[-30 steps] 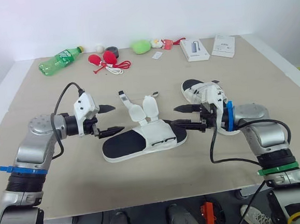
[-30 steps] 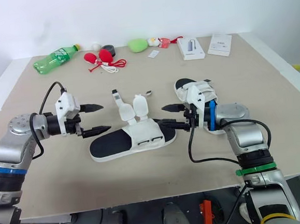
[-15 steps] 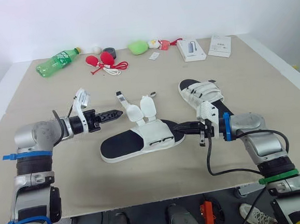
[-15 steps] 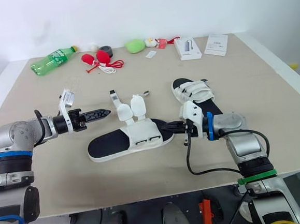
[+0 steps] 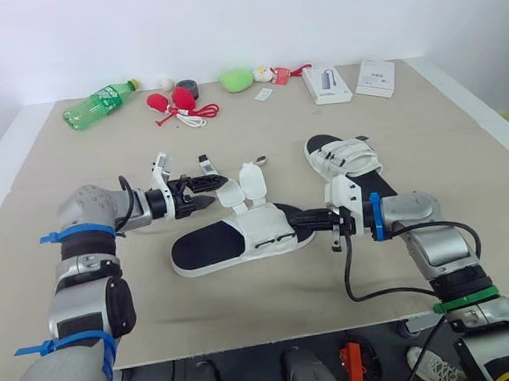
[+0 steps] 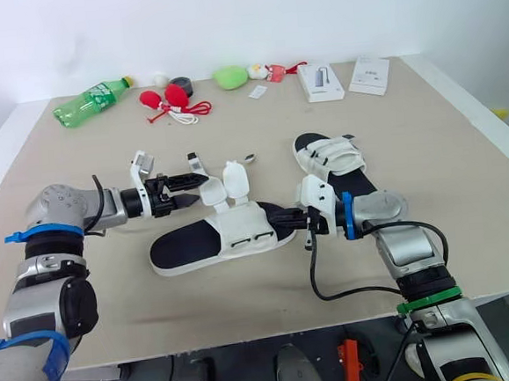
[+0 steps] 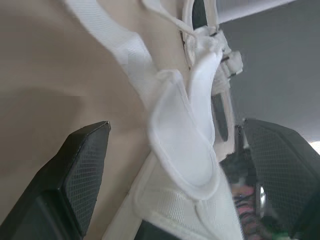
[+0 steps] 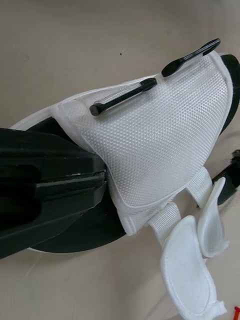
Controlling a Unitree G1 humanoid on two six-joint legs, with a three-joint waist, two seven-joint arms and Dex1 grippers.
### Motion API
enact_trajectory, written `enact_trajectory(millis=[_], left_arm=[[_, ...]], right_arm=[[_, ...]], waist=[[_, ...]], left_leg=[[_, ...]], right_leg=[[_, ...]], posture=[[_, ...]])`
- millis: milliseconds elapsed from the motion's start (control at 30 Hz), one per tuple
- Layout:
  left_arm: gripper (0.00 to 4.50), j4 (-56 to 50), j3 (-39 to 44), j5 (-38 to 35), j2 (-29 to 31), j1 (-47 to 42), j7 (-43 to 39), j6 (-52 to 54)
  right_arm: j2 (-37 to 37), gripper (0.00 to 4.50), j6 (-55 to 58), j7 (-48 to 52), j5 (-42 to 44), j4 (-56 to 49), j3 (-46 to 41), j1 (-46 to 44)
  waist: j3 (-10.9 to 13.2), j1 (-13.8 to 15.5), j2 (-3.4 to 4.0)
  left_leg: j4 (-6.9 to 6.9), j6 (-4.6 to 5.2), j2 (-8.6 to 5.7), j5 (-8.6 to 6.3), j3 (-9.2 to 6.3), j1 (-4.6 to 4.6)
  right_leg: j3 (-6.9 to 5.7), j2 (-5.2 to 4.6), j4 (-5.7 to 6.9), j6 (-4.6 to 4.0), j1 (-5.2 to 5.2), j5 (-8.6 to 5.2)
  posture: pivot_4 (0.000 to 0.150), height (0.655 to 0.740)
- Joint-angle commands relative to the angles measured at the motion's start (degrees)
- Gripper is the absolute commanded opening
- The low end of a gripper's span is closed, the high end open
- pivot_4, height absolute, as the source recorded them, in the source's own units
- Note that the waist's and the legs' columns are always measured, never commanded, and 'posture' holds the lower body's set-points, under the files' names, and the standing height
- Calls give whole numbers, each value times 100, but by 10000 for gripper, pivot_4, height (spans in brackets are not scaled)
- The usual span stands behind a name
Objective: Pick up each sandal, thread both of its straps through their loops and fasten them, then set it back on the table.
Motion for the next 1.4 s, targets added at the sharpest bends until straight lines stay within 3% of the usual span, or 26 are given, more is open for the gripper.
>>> enact_trajectory(millis=[33,633,733,967,1100,1267,1400], left_arm=[[43408,526,262,36,-6,-343,59,-354],[43408,2159,439,547,-399,-1178,-151,-2433],[33856,2308,535,572,-460,-1221,-2,-2709],[421,2203,89,1039,-488,-1224,-551,-3028],[421,1669,-586,1550,-496,-1089,-1290,-3601],[421,104,-1527,2093,-466,-436,-2186,-4728],[421,-1611,-2364,2860,-247,541,-2695,-6990]], right_arm=[[-4,500,-105,-6,16,-177,-61,-46],[-140,500,-95,-100,-33,-432,-110,164],[-156,0,-87,-114,-42,-475,-118,207],[-179,0,-53,-131,-28,-553,-100,245],[-186,0,-61,-107,-28,-566,-78,253],[-171,0,-76,-102,-48,-517,-52,217],[-170,0,-90,-68,-61,-490,-22,201]], waist=[[0,0,0],[1,6,-1],[1,6,-2],[1,6,-2],[2,6,-2],[2,5,-2],[2,8,-2]], left_leg=[[0,0,0,0,0,0],[-3,-3,-3,1,0,-4],[-2,-4,-4,2,0,-6],[-3,-4,-4,2,0,-6],[-3,-5,-4,2,-1,-8],[-6,-7,-4,3,0,-8],[-8,-7,-1,3,0,-8]], right_leg=[[0,0,0,0,-1,0],[0,-1,-1,3,-2,-2],[0,-3,-1,3,-2,-2],[0,-2,-1,4,-3,-2],[0,-2,-1,4,-5,-2],[1,-2,-3,2,-5,-1],[3,-2,-4,0,-4,-1]], posture=[[1500,7400],[1500,7400],[1500,7400],[1500,7400],[1500,7400],[1500,7400],[1500,7400]])
